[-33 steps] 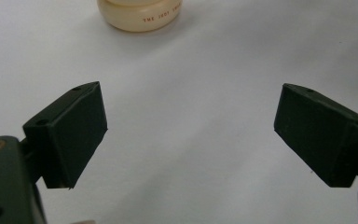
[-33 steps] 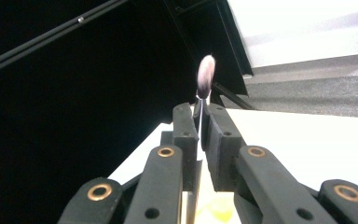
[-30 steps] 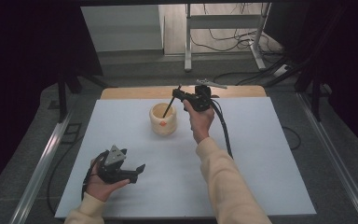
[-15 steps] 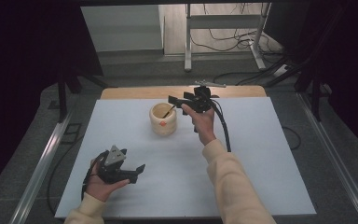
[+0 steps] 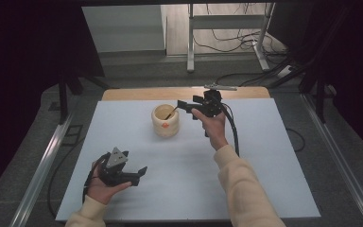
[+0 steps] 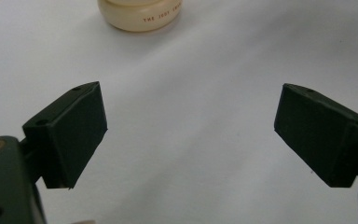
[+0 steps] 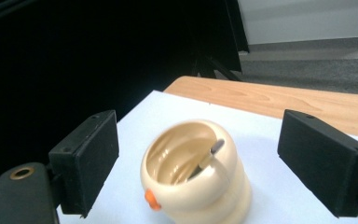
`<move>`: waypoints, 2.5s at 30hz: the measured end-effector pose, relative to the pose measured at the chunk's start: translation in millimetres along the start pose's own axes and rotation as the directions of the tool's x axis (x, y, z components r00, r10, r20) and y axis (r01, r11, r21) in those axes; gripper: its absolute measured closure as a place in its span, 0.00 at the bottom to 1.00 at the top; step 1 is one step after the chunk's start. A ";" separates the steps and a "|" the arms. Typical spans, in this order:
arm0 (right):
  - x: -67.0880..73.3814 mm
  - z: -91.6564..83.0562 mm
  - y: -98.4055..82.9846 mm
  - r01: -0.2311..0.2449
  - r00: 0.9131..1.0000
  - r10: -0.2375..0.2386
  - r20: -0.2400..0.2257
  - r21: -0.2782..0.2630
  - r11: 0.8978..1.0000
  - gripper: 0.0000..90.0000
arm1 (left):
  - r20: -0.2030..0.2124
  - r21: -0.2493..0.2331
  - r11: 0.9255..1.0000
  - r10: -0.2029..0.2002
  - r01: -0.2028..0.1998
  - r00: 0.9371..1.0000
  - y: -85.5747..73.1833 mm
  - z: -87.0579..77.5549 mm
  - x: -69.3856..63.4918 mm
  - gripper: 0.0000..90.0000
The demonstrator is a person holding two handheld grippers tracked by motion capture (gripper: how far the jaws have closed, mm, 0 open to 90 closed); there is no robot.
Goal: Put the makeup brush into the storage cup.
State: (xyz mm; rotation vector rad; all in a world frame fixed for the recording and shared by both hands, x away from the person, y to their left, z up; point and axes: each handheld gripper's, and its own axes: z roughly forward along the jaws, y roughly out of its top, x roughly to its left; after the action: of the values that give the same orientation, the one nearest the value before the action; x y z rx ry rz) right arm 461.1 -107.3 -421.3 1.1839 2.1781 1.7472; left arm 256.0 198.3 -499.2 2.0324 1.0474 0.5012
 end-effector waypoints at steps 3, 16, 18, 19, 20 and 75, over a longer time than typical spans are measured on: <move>-1.1 -6.2 -3.9 0.016 1.000 -0.016 0.006 0.018 1.000 0.13 | 0.000 0.001 1.000 0.000 0.000 1.000 0.1 -0.3 0.2 0.11; -2.7 -41.5 -21.8 0.089 0.996 -0.091 0.024 0.066 0.994 0.14 | -0.006 -0.007 1.000 -0.013 0.013 1.000 -0.2 -1.5 1.4 0.10; -1.5 -49.3 -26.1 0.101 0.994 -0.103 0.025 0.076 0.992 0.14 | -0.007 -0.008 1.000 -0.012 0.012 1.000 -0.1 -2.0 1.6 0.10; -1.5 -53.3 -28.5 0.111 0.993 -0.113 0.026 0.079 0.991 0.14 | -0.007 -0.007 1.000 -0.012 0.012 1.000 -0.2 -2.1 1.7 0.10; -1.5 -57.8 -31.0 0.115 0.993 -0.117 0.025 0.085 0.990 0.14 | -0.008 -0.007 1.000 -0.012 0.012 1.000 -0.3 -2.1 1.8 0.10; -35.7 -198.2 -147.2 0.112 0.964 -0.158 0.216 0.213 0.971 0.11 | -0.026 0.021 0.999 -0.033 0.033 0.999 -4.7 2.4 3.9 0.10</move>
State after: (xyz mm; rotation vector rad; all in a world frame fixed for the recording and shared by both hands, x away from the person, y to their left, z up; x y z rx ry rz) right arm 308.2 -289.7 -496.3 1.1792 2.2707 1.2915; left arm 257.5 202.0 -504.4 2.0292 1.1047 0.5022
